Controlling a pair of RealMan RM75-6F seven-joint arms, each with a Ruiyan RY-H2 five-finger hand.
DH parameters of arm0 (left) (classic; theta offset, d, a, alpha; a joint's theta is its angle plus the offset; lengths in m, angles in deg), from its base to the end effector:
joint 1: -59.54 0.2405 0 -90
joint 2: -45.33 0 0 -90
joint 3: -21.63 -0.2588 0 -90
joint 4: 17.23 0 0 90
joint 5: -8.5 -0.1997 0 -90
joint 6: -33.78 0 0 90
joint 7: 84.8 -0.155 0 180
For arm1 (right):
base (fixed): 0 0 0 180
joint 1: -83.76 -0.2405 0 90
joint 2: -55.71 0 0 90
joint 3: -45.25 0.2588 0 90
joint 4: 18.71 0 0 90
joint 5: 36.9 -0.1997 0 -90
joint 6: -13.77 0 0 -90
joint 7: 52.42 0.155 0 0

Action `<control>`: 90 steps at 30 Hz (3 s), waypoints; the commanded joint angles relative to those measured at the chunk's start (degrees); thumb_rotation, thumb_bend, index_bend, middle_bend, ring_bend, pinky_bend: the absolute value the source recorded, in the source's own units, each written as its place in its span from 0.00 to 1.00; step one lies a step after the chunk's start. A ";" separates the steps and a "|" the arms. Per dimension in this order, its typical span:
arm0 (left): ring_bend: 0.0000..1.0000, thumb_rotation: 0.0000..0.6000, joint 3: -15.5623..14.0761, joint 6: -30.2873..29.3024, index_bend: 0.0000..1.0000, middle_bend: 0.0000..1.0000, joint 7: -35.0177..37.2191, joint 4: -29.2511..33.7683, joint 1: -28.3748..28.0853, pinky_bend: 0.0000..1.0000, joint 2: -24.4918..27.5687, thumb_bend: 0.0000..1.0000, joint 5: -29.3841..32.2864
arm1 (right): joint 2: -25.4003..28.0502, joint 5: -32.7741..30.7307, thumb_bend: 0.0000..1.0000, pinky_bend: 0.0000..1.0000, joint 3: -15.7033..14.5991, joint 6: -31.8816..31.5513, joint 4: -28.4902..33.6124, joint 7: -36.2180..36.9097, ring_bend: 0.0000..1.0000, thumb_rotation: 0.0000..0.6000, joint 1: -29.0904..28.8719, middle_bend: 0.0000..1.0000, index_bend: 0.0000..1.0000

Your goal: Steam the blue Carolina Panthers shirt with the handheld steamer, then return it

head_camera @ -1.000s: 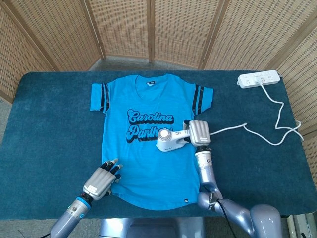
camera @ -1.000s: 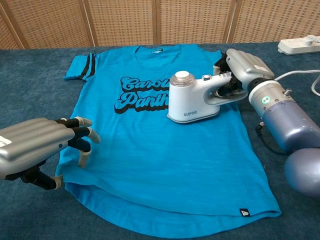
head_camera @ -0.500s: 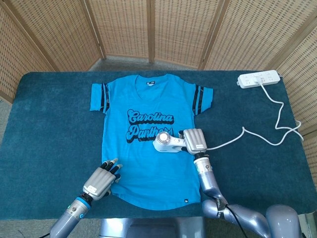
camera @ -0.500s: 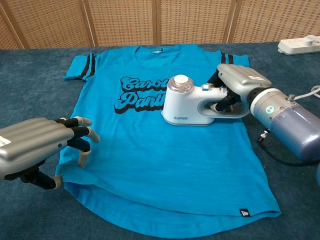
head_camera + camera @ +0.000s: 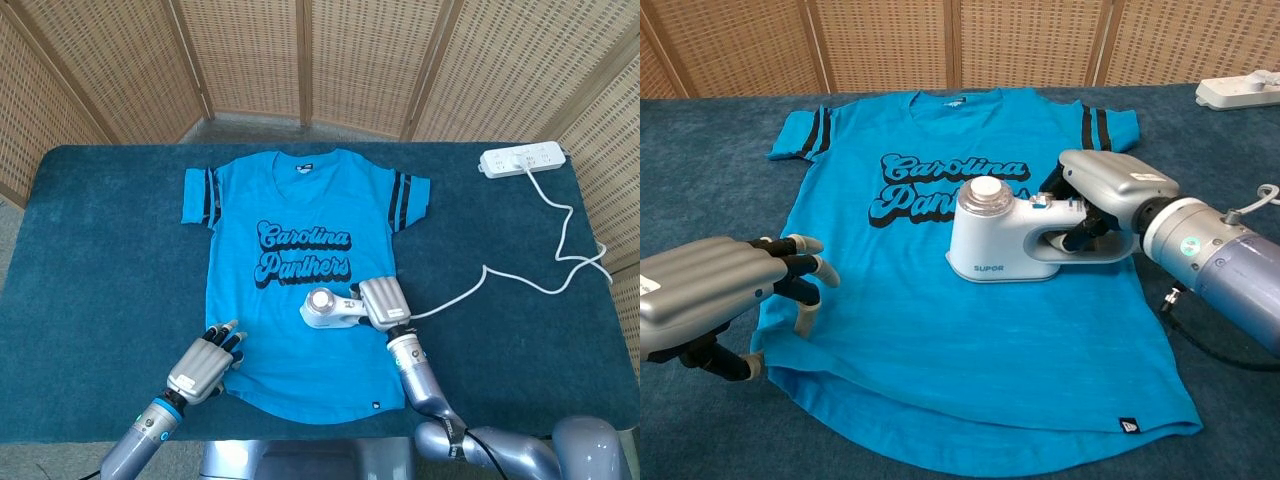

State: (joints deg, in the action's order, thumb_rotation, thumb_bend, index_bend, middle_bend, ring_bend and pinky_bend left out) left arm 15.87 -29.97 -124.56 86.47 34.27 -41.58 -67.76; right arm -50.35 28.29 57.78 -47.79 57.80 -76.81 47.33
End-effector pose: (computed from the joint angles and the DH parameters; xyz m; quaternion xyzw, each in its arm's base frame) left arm -0.1731 0.2005 -0.0275 -0.8161 -0.3369 -0.2924 0.3675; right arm -0.1392 -0.3210 -0.0753 0.6955 -0.4182 0.3959 0.4297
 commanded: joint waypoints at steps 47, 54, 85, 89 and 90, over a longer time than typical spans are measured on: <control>0.03 0.85 0.00 -0.03 0.52 0.19 -0.65 0.38 0.24 0.14 -0.07 0.45 0.41 | -13.06 -1.24 0.35 0.63 11.28 -3.73 -28.45 11.87 0.70 1.00 -7.43 0.69 0.69; 0.03 0.85 -0.04 -0.10 0.52 0.19 -0.25 0.36 0.28 0.14 0.20 0.45 0.13 | -12.26 -0.56 0.34 0.62 8.28 -2.23 -27.35 10.15 0.70 1.00 -5.92 0.69 0.69; 0.03 0.85 -0.55 0.03 0.52 0.19 0.32 0.07 0.63 0.14 0.24 0.45 -1.27 | -3.35 5.72 0.34 0.62 -3.35 -7.10 -5.36 4.98 0.70 1.00 4.34 0.69 0.69; 0.03 0.85 -0.71 -0.01 0.52 0.19 0.54 0.01 0.77 0.14 0.39 0.45 -1.41 | -4.60 6.37 0.34 0.62 -3.60 -6.42 -4.82 3.91 0.70 1.00 3.83 0.69 0.69; 0.03 0.85 -0.75 0.03 0.52 0.19 0.59 -0.02 0.79 0.14 0.41 0.45 -1.43 | -4.86 6.41 0.34 0.62 -3.61 -6.33 -4.82 3.72 0.70 1.00 3.76 0.69 0.69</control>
State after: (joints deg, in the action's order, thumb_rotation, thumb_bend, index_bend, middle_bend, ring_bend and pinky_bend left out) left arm 15.13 -29.95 -123.96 86.46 35.05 -41.17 -69.19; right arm -54.96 34.57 54.22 -54.29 52.89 -72.87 51.23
